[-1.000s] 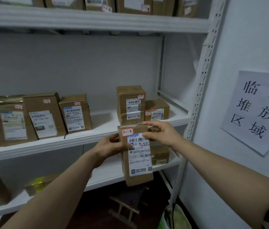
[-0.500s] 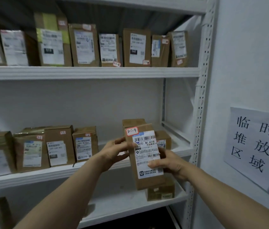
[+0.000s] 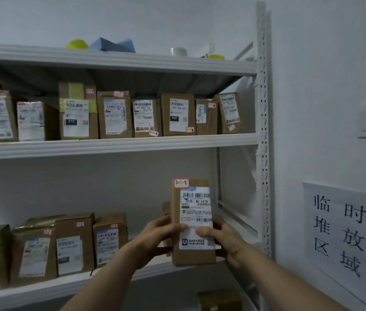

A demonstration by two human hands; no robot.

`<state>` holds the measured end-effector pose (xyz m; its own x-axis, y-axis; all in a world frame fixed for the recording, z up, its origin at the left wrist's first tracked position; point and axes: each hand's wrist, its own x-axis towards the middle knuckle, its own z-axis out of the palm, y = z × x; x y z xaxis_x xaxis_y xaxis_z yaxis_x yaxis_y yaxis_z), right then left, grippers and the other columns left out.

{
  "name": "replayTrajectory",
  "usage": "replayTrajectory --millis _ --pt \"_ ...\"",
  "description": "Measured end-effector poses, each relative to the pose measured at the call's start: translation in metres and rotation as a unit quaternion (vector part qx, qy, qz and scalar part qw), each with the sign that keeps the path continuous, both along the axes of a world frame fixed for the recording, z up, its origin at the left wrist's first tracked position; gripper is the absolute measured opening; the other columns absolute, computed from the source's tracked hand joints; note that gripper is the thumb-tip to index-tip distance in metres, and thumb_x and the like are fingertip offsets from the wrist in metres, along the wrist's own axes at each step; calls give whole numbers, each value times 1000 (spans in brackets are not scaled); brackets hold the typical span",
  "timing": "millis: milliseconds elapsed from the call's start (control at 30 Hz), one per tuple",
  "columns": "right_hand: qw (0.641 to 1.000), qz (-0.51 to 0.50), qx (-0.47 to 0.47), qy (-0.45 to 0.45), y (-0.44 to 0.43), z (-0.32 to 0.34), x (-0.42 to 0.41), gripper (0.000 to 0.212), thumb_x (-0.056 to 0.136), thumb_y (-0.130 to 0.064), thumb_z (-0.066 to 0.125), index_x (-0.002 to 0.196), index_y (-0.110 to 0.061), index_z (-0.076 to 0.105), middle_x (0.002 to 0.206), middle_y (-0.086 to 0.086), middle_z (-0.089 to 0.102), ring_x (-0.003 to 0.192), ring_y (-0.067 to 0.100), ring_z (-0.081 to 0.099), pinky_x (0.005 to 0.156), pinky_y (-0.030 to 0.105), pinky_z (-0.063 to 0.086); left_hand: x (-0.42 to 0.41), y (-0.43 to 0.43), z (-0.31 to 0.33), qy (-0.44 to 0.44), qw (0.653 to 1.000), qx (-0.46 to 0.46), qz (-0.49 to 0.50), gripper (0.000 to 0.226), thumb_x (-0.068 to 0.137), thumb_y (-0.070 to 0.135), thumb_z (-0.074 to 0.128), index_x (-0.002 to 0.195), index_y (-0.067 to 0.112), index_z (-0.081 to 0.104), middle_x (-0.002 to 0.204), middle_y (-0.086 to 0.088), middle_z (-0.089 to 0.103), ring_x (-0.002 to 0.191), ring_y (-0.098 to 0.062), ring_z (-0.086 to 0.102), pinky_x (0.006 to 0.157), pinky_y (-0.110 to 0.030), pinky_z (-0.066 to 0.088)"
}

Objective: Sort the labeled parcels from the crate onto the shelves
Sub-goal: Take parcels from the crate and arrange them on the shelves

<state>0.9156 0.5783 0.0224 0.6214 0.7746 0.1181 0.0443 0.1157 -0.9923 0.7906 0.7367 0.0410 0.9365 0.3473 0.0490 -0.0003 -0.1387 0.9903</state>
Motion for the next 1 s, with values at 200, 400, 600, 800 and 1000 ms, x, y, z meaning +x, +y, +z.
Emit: replayTrajectory --millis 200,400,600,800,1000 --pt "999 0 33 22 -8 8 8 60 56 -31 87 111 -22 63 104 7 73 101 28 68 94 50 51 11 -13 17 -15 1000 13 17 59 63 41 76 117 20 63 104 -2 73 99 -19 68 84 -37 55" --pt "999 -10 47 19 -23 17 22 72 47 -33 86 114 -23 64 109 6 72 103 28 67 97 53 48 24 -32 29 -29 1000 -2 5 48 68 39 73 112 22 65 100 -1 74 95 -17 70 69 -29 55" --pt "997 -42 65 17 -41 24 34 80 45 -37 88 119 -23 62 109 7 72 102 28 67 95 52 49 41 -50 38 -35 999 13 -26 63 54 44 82 112 21 66 102 0 74 95 -16 70 76 -29 53" --pt "996 -47 70 13 -58 26 47 82 44 -36 86 120 -22 61 105 5 73 98 25 69 83 40 56 57 -66 44 -30 999 19 -35 49 68 34 78 113 19 65 99 -2 74 94 -17 70 76 -29 54" --pt "996 -35 81 7 -65 30 58 85 41 -36 86 120 -21 60 105 5 73 98 25 69 77 36 55 66 -72 48 -27 999 17 -28 49 69 35 77 115 20 64 99 1 74 92 -14 71 67 -22 53"
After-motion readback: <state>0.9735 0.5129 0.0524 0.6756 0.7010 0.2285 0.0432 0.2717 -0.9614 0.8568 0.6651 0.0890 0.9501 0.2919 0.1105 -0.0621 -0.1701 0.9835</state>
